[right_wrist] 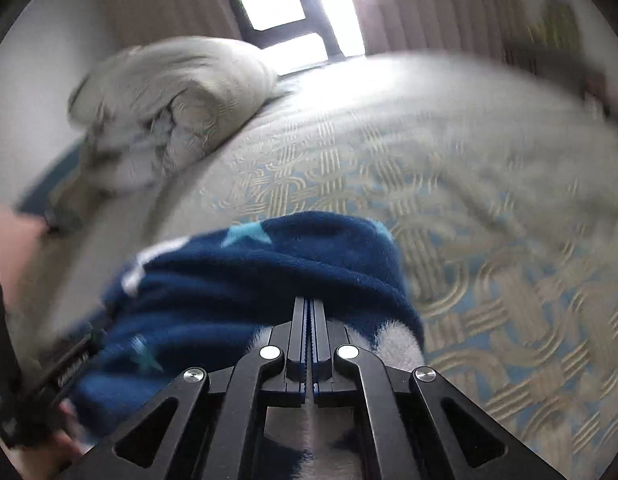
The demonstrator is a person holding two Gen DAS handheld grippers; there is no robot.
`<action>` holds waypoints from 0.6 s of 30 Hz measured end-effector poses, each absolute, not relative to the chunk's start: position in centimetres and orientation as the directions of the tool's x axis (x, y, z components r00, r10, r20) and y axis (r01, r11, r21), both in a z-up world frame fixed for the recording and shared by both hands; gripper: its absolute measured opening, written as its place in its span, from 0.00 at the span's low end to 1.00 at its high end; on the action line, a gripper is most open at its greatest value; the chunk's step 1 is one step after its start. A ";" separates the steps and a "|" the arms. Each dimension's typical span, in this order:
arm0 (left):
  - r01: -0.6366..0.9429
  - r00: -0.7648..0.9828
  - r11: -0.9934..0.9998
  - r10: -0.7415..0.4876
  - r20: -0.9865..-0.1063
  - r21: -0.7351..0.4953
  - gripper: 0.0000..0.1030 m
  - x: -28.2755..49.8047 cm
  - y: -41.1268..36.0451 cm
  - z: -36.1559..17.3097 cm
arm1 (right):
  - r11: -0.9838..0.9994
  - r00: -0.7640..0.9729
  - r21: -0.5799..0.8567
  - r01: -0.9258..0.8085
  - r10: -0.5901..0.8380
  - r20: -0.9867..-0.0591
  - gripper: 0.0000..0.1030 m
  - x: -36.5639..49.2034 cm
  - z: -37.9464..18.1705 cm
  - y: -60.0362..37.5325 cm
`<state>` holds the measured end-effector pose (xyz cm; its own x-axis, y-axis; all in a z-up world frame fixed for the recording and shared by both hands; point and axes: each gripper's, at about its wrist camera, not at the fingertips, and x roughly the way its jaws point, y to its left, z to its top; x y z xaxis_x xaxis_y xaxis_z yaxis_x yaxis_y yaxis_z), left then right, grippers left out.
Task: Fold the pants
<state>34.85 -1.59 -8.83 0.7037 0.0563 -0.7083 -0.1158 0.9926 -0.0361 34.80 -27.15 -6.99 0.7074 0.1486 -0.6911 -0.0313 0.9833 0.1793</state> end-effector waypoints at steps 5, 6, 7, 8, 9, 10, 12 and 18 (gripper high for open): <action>-0.119 0.706 0.993 0.087 -0.703 0.004 0.67 34.6 -2.1 -8.7 | 0.979 0.712 0.199 -0.039 0.167 -0.682 0.00 34.3 -7.5 -28.1; -0.127 0.702 0.992 0.084 -0.707 -0.009 0.67 34.7 -1.9 -8.8 | 0.980 0.713 0.196 -0.034 0.161 -0.682 0.00 34.2 -7.5 -28.2; -0.130 0.698 0.991 0.078 -0.712 -0.019 0.67 34.8 -1.8 -8.8 | 0.982 0.713 0.185 -0.030 0.151 -0.684 0.00 34.3 -7.6 -28.1; -0.130 0.690 0.991 0.079 -0.719 -0.016 0.66 35.1 -1.9 -8.7 | 0.986 0.712 0.162 -0.030 0.134 -0.689 0.00 34.4 -7.6 -27.8; -0.124 0.686 0.992 0.085 -0.722 -0.001 0.66 35.3 -2.1 -8.2 | 0.990 0.710 0.141 -0.029 0.120 -0.694 0.00 34.4 -7.6 -27.2; -0.110 0.685 0.993 0.100 -0.722 0.034 0.66 35.1 -2.4 -7.3 | 0.994 0.705 0.107 -0.029 0.096 -0.702 0.00 34.6 -7.3 -26.6; -0.113 0.687 0.992 0.123 -0.716 0.061 0.64 34.3 -2.6 -5.2 | 0.997 0.693 0.065 -0.034 0.071 -0.718 0.01 34.4 -6.4 -25.9; -0.062 0.788 0.995 0.002 -0.615 -0.077 0.67 27.8 -2.9 3.6 | 0.992 0.745 0.120 -0.038 0.109 -0.658 0.21 28.8 0.3 -25.7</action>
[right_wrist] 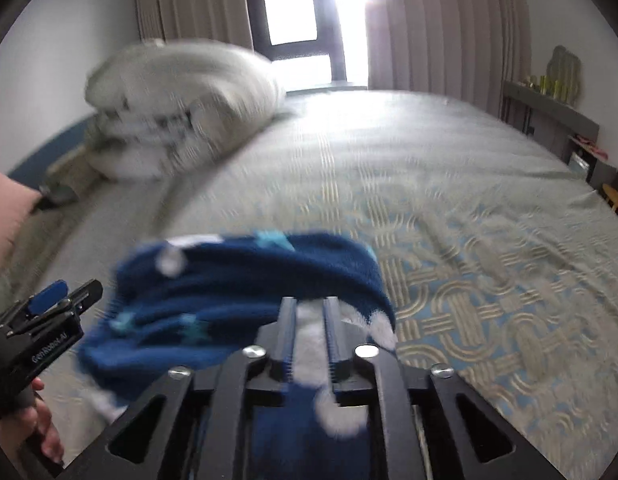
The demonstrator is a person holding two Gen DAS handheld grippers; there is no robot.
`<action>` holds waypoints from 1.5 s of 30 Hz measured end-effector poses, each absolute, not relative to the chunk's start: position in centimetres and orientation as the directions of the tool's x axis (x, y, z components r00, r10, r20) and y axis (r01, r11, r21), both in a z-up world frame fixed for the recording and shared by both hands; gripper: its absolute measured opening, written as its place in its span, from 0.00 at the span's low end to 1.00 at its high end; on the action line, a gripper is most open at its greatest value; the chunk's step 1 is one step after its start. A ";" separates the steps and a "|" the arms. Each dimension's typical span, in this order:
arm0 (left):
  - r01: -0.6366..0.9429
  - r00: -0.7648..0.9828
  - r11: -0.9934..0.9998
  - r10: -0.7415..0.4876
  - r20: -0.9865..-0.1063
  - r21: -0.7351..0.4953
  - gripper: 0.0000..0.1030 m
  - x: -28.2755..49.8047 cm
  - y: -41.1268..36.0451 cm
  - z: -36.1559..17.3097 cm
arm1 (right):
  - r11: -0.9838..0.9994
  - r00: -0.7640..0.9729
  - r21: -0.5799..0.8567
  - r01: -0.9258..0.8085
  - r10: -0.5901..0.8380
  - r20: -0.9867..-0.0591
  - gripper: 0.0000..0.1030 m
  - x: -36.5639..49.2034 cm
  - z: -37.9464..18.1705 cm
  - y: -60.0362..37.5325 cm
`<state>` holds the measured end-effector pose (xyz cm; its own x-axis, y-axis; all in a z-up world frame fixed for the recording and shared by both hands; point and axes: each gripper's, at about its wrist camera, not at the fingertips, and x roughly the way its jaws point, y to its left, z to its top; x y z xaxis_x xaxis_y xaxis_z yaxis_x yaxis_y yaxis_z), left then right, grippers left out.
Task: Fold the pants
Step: 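Open both grippers and withdraw from the folded pants bundle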
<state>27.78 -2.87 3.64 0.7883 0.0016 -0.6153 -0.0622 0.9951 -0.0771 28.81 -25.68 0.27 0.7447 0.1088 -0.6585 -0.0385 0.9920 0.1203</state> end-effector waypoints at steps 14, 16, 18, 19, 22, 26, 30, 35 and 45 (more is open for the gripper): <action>0.069 0.875 0.985 -0.136 -0.464 -0.159 0.99 12.4 -4.1 12.0 | 0.967 0.744 0.206 -0.149 0.246 -0.621 0.77 14.2 9.0 -23.5; 0.067 0.877 0.992 -0.111 -0.466 -0.112 0.99 10.6 -5.0 12.4 | 0.969 0.750 0.189 -0.157 0.242 -0.615 0.83 12.3 9.5 -23.3; 0.070 0.880 0.994 -0.102 -0.465 -0.085 0.99 8.9 -5.7 12.6 | 0.972 0.755 0.160 -0.171 0.234 -0.613 0.85 10.2 10.0 -22.7; 0.066 0.883 0.995 -0.096 -0.459 -0.081 0.99 8.0 -6.0 12.6 | 0.975 0.757 0.146 -0.169 0.223 -0.614 0.88 9.3 10.1 -22.5; 0.060 0.880 0.995 -0.093 -0.465 -0.086 0.99 6.3 -6.3 12.4 | 0.981 0.771 0.109 -0.159 0.192 -0.608 0.93 7.4 10.0 -22.1; 0.053 0.873 0.994 -0.091 -0.479 -0.093 0.99 4.6 -6.3 11.7 | 0.981 0.778 0.139 -0.134 0.191 -0.599 0.94 5.0 9.3 -22.6; 0.051 0.868 0.993 -0.095 -0.487 -0.102 0.99 3.1 -6.0 11.2 | 0.975 0.772 0.181 -0.131 0.215 -0.598 0.94 3.5 8.4 -23.3; 0.041 0.856 0.990 -0.106 -0.506 -0.137 0.99 2.5 -5.4 10.3 | 0.967 0.776 0.229 -0.111 0.228 -0.589 0.94 2.0 7.6 -24.1; 0.003 0.837 0.989 -0.085 -0.541 -0.151 0.99 2.5 -4.2 8.9 | 0.962 0.756 0.259 -0.090 0.235 -0.610 0.94 1.7 6.2 -25.2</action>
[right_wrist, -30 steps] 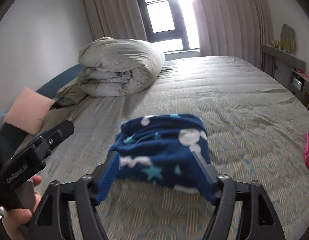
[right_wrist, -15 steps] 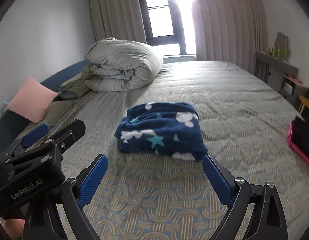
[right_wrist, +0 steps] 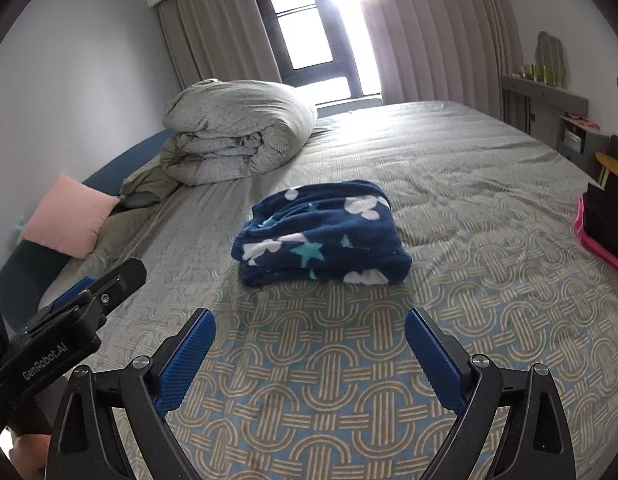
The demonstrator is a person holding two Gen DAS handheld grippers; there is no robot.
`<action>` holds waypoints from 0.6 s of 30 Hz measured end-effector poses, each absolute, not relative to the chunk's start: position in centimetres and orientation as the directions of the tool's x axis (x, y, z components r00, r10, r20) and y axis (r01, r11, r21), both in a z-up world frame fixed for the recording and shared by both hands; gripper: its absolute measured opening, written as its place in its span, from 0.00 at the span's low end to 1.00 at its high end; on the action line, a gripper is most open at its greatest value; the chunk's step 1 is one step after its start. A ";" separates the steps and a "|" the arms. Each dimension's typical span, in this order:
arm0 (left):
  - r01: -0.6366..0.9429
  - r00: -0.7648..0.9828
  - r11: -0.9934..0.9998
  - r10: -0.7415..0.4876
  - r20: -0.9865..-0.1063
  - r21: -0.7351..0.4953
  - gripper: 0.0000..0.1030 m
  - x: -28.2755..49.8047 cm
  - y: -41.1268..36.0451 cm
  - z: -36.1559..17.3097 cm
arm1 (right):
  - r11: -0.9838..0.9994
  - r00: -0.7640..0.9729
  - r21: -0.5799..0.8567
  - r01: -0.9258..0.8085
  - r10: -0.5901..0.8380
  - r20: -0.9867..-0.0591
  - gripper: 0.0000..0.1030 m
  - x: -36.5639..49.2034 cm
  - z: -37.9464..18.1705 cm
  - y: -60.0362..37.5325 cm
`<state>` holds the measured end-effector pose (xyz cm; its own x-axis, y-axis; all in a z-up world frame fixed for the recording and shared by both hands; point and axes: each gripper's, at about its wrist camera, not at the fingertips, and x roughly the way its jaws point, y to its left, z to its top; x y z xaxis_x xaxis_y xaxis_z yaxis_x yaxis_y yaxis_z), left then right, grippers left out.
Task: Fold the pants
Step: 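Open both grippers and withdraw from the folded pants bundle, then grasp the folded pants bundle with the left gripper while the right gripper grips its other side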
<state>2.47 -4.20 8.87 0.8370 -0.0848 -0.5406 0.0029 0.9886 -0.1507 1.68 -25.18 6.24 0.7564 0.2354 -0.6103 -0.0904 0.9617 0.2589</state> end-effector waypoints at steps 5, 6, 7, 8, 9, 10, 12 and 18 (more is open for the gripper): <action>-0.030 0.825 0.986 -0.070 -0.561 -0.167 0.99 4.0 -2.6 8.0 | 0.960 0.755 0.267 -0.081 0.234 -0.613 0.94 2.5 6.0 -25.8; -0.036 0.821 0.985 -0.068 -0.567 -0.171 0.99 4.4 -2.4 7.8 | 0.958 0.754 0.275 -0.081 0.239 -0.611 0.94 2.8 6.0 -26.0; -0.040 0.816 0.983 -0.072 -0.573 -0.180 0.99 4.9 -2.0 7.5 | 0.956 0.752 0.281 -0.081 0.244 -0.613 0.94 3.2 5.9 -26.1; -0.044 0.810 0.980 -0.078 -0.581 -0.193 0.99 5.5 -1.6 7.1 | 0.954 0.748 0.288 -0.081 0.249 -0.616 0.94 3.8 5.8 -26.3; -0.049 0.804 0.978 -0.083 -0.589 -0.204 0.99 6.1 -1.2 6.8 | 0.953 0.745 0.294 -0.080 0.253 -0.617 0.94 4.2 5.7 -26.4; -0.052 0.797 0.974 -0.093 -0.597 -0.220 0.99 6.8 -0.8 6.4 | 0.950 0.740 0.301 -0.081 0.260 -0.621 0.94 4.8 5.5 -26.5; -0.057 0.778 0.965 -0.118 -0.617 -0.256 0.99 8.4 0.1 5.4 | 0.947 0.732 0.310 -0.085 0.270 -0.625 0.94 5.9 5.2 -26.7; -0.065 0.716 0.899 -0.260 -0.648 -0.433 0.99 14.4 3.1 2.6 | 0.903 0.678 0.425 -0.064 0.352 -0.645 0.94 11.4 3.2 -28.6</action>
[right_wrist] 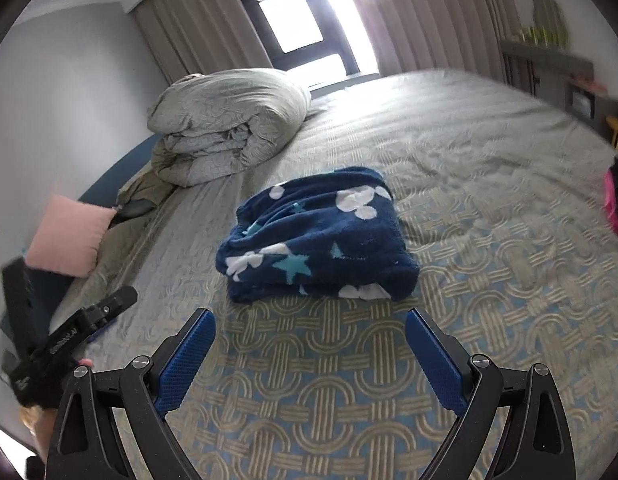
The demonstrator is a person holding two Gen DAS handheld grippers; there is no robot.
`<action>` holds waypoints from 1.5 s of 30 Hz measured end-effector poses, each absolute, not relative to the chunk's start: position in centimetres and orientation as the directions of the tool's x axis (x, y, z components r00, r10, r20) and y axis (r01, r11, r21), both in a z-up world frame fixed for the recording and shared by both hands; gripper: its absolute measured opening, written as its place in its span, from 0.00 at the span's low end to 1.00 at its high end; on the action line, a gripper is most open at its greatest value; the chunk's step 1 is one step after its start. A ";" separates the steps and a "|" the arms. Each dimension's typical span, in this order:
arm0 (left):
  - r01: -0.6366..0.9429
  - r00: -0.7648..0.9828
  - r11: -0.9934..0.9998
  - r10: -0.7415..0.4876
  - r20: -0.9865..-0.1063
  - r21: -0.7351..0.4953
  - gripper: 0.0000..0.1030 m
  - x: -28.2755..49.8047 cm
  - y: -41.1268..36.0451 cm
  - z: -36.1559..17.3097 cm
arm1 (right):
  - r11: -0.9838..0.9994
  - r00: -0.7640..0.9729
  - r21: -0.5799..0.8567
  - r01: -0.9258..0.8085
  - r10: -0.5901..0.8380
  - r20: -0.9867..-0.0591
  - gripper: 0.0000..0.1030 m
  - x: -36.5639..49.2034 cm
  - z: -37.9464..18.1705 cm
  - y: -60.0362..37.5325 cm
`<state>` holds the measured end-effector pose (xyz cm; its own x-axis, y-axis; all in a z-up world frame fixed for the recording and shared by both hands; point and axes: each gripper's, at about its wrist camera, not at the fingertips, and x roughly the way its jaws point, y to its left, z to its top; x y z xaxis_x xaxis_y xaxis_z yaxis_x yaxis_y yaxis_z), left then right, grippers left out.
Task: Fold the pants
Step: 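Grasp the folded pants bundle with the left gripper while the right gripper grips its other side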
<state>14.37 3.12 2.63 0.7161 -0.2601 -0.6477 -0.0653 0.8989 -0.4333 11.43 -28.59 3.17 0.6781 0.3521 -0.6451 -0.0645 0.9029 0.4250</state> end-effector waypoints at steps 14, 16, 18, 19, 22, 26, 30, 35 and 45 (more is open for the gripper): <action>-0.222 0.501 0.714 -0.500 -0.706 -0.663 0.99 25.4 5.3 -8.4 | 0.805 0.559 0.589 0.072 0.456 -0.692 0.94 23.5 -3.6 -32.7; -0.222 0.496 0.699 -0.519 -0.696 -0.680 0.99 25.9 5.0 -8.9 | 0.797 0.546 0.597 0.092 0.461 -0.700 0.94 24.7 -4.3 -33.2; -0.218 0.502 0.685 -0.533 -0.681 -0.696 0.99 26.1 4.7 -8.9 | 0.787 0.540 0.608 0.105 0.469 -0.699 0.94 25.4 -4.8 -33.6; -0.211 0.505 0.680 -0.539 -0.674 -0.702 0.99 26.1 4.5 -8.8 | 0.782 0.536 0.613 0.107 0.474 -0.699 0.94 25.7 -5.1 -33.8; -0.180 0.502 0.656 -0.580 -0.642 -0.733 0.99 26.7 3.7 -8.6 | 0.786 0.534 0.609 0.109 0.471 -0.703 0.94 26.1 -5.4 -33.8; -0.171 0.469 0.644 -0.613 -0.636 -0.746 0.99 28.1 2.6 -9.5 | 0.780 0.526 0.616 0.111 0.479 -0.702 0.94 26.5 -5.9 -33.7; -0.184 0.444 0.661 -0.605 -0.661 -0.728 0.99 29.2 1.8 -10.6 | 0.781 0.518 0.615 0.107 0.484 -0.705 0.94 27.0 -6.1 -33.5; -0.146 0.433 0.685 -0.604 -0.669 -0.713 0.99 30.8 0.3 -10.0 | 0.764 0.486 0.636 0.105 0.518 -0.704 0.94 28.4 -7.3 -34.0; -0.108 0.392 0.682 -0.639 -0.662 -0.723 0.99 34.0 -1.6 -9.9 | 0.629 0.370 0.767 0.126 0.687 -0.625 0.94 32.0 -11.4 -34.0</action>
<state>33.96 -1.64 -9.89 0.3917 -0.6394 -0.6617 -0.1076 0.6823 -0.7231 32.02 -34.02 -11.37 0.3695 0.6875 -0.6252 0.1261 0.6295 0.7667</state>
